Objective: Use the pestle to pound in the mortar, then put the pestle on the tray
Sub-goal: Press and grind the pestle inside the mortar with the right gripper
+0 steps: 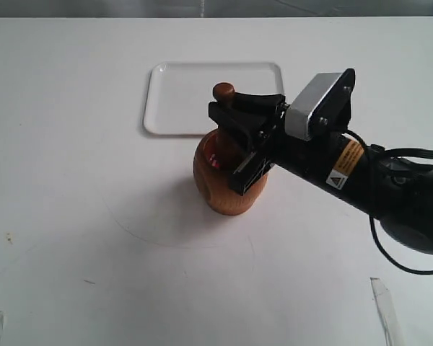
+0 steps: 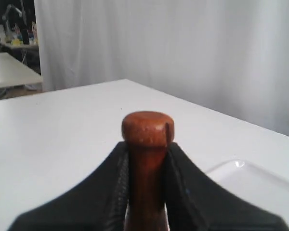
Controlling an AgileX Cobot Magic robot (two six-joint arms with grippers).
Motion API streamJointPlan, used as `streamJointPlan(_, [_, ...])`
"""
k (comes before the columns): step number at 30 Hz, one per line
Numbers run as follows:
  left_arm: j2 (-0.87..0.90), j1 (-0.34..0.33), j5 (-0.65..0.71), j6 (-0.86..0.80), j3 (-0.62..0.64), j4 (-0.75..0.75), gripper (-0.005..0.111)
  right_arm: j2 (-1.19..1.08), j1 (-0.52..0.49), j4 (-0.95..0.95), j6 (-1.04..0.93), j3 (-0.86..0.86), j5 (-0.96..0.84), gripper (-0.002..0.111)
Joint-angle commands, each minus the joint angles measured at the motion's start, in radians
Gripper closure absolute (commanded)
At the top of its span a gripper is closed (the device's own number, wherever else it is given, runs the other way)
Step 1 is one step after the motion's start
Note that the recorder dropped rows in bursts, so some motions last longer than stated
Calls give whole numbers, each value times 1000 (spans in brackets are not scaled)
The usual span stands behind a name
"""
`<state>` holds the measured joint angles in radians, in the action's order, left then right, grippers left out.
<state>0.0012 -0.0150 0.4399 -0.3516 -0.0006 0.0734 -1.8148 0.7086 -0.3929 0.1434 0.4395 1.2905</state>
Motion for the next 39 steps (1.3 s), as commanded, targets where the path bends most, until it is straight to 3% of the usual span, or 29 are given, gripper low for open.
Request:
streamJointPlan(1, [-1, 8, -3, 8, 1, -7, 107, -56, 2, -14, -27, -8, -69, 108])
streamJointPlan(5, [-1, 8, -3, 8, 1, -7, 107, 77, 2, 23, -113, -8, -69, 108])
streamJointPlan(14, [-1, 8, -3, 8, 1, -7, 107, 421, 2, -3, -53, -6, -88, 108])
streamJointPlan(20, [-1, 8, -3, 8, 1, -7, 107, 340, 2, -30, -30, -6, -108, 108])
streamJointPlan(31, [-1, 8, -3, 8, 1, -7, 107, -73, 2, -39, -7, -6, -69, 108])
streamJointPlan(35, [-1, 8, -3, 8, 1, -7, 107, 6, 2, -13, -42, -6, -69, 108])
streamJointPlan(39, [-1, 8, -3, 8, 1, -7, 107, 228, 2, -4, -60, -6, -69, 108])
